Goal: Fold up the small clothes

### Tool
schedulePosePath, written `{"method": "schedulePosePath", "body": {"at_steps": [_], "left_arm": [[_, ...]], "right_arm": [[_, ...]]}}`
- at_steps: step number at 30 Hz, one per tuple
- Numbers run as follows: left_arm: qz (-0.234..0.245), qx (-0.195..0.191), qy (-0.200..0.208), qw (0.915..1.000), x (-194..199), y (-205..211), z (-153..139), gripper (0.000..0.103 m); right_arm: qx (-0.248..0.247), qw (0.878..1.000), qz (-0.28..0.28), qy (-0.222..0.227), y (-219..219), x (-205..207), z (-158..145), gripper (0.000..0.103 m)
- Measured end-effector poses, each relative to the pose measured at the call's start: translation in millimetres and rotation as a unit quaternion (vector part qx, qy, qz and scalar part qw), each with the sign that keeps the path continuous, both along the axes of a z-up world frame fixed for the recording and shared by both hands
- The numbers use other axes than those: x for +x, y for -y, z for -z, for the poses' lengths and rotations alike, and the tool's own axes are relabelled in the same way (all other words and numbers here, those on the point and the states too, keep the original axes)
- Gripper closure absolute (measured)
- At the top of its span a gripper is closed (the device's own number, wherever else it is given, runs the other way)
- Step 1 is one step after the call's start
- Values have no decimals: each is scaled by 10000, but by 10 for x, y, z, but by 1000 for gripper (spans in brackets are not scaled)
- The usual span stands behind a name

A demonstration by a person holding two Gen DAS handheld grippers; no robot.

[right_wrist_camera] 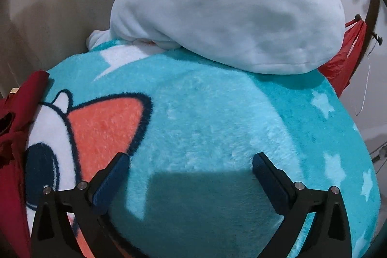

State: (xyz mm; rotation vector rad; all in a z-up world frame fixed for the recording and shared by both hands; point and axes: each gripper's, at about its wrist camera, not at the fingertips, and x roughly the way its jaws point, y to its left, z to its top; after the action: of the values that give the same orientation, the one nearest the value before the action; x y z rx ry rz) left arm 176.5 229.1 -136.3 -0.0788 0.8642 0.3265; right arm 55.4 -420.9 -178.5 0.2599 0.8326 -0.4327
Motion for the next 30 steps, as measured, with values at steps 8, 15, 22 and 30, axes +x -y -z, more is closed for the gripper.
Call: {"method": "schedulePosePath", "body": {"at_steps": [8, 15, 22, 30], "left_arm": [[97, -483, 352, 9982, -316, -6, -356, 40], [161, -1037, 280, 9941, -494, -158, -408, 40], [-203, -1491, 400, 9878, -639, -730, -435, 40], [-463, -1666, 625, 9830, -824, -1232, -612, 40]], "right_arm": [[44, 10000, 15, 9, -11, -21, 4, 0], [43, 10000, 21, 6, -8, -84, -15, 0], [46, 10000, 16, 0, -11, 4, 8, 0], [40, 10000, 23, -1, -8, -11, 5, 0]]}}
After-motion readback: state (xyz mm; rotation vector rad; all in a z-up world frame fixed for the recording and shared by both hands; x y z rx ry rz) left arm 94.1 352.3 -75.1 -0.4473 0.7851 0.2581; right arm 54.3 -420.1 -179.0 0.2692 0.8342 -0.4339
